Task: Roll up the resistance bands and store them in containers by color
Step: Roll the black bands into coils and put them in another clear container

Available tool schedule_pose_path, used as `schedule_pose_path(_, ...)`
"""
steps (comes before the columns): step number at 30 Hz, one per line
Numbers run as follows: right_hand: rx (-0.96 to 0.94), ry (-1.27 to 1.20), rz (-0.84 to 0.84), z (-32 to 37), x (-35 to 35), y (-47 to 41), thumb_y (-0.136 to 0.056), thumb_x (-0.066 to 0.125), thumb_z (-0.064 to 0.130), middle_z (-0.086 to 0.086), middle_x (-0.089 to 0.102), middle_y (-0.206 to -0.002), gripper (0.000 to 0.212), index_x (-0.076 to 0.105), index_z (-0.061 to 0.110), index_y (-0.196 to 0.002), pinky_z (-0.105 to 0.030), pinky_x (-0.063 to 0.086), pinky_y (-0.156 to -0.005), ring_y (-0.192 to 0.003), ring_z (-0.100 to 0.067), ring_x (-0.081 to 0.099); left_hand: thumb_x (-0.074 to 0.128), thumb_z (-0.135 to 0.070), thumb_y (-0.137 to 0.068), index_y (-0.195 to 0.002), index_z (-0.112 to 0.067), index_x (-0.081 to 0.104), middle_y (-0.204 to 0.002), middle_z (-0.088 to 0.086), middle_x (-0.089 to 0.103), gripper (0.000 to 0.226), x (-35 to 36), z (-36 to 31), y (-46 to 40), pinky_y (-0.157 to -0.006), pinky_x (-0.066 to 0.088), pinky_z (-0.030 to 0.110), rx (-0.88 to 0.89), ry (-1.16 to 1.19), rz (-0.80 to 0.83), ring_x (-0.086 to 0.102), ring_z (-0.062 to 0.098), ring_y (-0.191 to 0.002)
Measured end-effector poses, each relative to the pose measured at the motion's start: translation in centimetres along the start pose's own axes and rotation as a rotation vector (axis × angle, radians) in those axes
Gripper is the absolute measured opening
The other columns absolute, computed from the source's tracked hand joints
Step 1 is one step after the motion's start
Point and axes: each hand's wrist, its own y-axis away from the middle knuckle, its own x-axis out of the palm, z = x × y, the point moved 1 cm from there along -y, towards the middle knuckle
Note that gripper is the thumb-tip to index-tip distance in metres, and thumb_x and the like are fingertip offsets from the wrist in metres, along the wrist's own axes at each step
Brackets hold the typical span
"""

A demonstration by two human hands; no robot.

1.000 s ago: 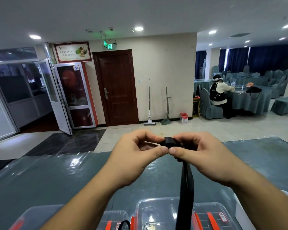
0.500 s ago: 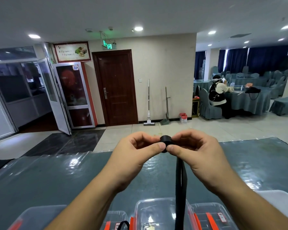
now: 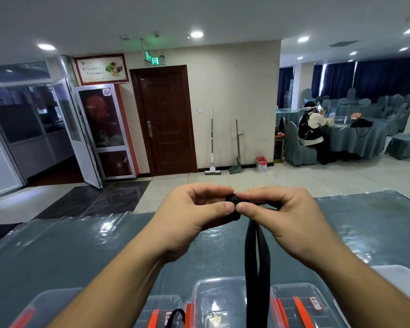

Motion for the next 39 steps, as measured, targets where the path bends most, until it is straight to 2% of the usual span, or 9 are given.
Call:
schedule_pose_path(8, -0.004, -0.114, -0.013, -1.4, 1.3, 0.5, -0.088, 0.077, 0.003, 0.014, 0.078, -0.114, 0.043, 0.076, 0.031, -0.121, -0.020, 0.055, -0.097, -0.111, -0.005, 0.072, 0.079, -0.009, -0.071, -0.104, -0.007, 0.079, -0.107, 0.018, 0.079, 0.033, 1.1, 2.2, -0.4, -0.077, 0.061, 0.025, 0.064, 0.223, -0.154, 0.078, 0.022, -0.095)
schedule_pose_path(12, 0.030, -0.084, 0.034, -1.9, 0.9, 0.3, -0.089, 0.076, -0.001, 0.013, 0.078, -0.115, 0.044, 0.077, 0.031, -0.119, -0.029, 0.056, -0.102, -0.112, -0.007, 0.072, 0.081, 0.001, -0.082, -0.103, -0.012, 0.078, -0.104, 0.012, 0.080, 0.025, 0.0, 2.2, -0.5, -0.081, 0.058, 0.022, 0.078, -0.063, -0.132, 0.077, 0.017, -0.095)
schedule_pose_path(18, -0.018, 0.058, 0.205, -0.6, 0.0, -0.5, -0.088, 0.078, 0.003, 0.013, 0.079, -0.112, 0.046, 0.077, 0.038, -0.118, -0.029, 0.057, -0.100, -0.110, -0.006, 0.072, 0.088, -0.020, -0.071, -0.103, -0.021, 0.078, -0.100, 0.008, 0.081, 0.033, -0.9, 0.3, -0.5, -0.085, 0.059, 0.025, 0.098, -0.354, -0.037, 0.077, 0.020, -0.096)
schedule_pose_path(23, -0.072, -0.164, -0.040, -0.3, 0.7, -0.4, -0.083, 0.081, 0.002, 0.006, 0.081, -0.103, 0.034, 0.079, 0.025, -0.107, -0.025, 0.058, -0.095, -0.102, -0.011, 0.076, 0.086, -0.014, -0.069, -0.099, -0.018, 0.082, -0.099, 0.011, 0.080, 0.030, 0.2, 0.5, -0.5, -0.079, 0.059, 0.023, 0.118, 0.053, -0.119, 0.077, 0.020, -0.092)
schedule_pose_path(26, -0.111, -0.190, -0.075, -0.1, 0.7, -0.5, -0.086, 0.079, 0.004, 0.007, 0.081, -0.104, 0.032, 0.082, 0.027, -0.107, -0.022, 0.057, -0.093, -0.103, -0.011, 0.076, 0.083, -0.005, -0.078, -0.108, -0.013, 0.080, -0.105, 0.012, 0.079, 0.031, 0.7, 0.9, -0.6, -0.080, 0.059, 0.022, 0.072, 0.210, -0.104, 0.077, 0.019, -0.095)
schedule_pose_path(29, -0.135, -0.060, 0.014, 0.3, -0.2, -1.0, -0.088, 0.078, 0.003, 0.012, 0.081, -0.103, 0.038, 0.081, 0.035, -0.108, -0.022, 0.057, -0.093, -0.103, -0.008, 0.076, 0.073, -0.006, -0.088, -0.115, -0.013, 0.079, -0.114, 0.012, 0.078, 0.029, 0.3, 0.3, -0.4, -0.089, 0.058, 0.023, 0.069, 0.013, 0.016, 0.075, 0.020, -0.107)
schedule_pose_path(33, -0.128, -0.050, 0.171, 1.3, -0.6, -1.4, -0.085, 0.080, 0.011, 0.011, 0.081, -0.102, 0.038, 0.081, 0.043, -0.104, -0.020, 0.059, -0.089, -0.100, -0.009, 0.077, 0.082, -0.017, -0.087, -0.099, -0.018, 0.082, -0.094, 0.004, 0.082, 0.013, -0.3, -1.7, -0.5, -0.072, 0.053, 0.013, 0.107, -0.413, 0.053, 0.077, 0.011, -0.089)
schedule_pose_path(35, -0.149, -0.119, 0.114, 1.2, -0.4, -1.6, -0.082, 0.080, 0.014, 0.006, 0.081, -0.104, 0.031, 0.081, 0.036, -0.105, -0.022, 0.059, -0.090, -0.101, -0.013, 0.077, 0.082, -0.022, -0.081, -0.099, -0.014, 0.082, -0.095, 0.008, 0.081, 0.019, -0.3, -2.1, -0.7, -0.075, 0.056, 0.017, 0.137, -0.355, 0.028, 0.076, 0.013, -0.087)
schedule_pose_path(39, -0.141, -0.241, -0.045, 0.7, 0.7, -1.2, -0.083, 0.083, 0.007, 0.007, 0.081, -0.105, 0.034, 0.082, 0.031, -0.107, -0.022, 0.057, -0.093, -0.103, -0.013, 0.077, 0.079, -0.022, -0.075, -0.103, -0.009, 0.080, -0.100, 0.009, 0.079, 0.030, 0.9, -0.8, -0.6, -0.081, 0.057, 0.020, 0.129, 0.026, -0.048, 0.074, 0.014, -0.091)
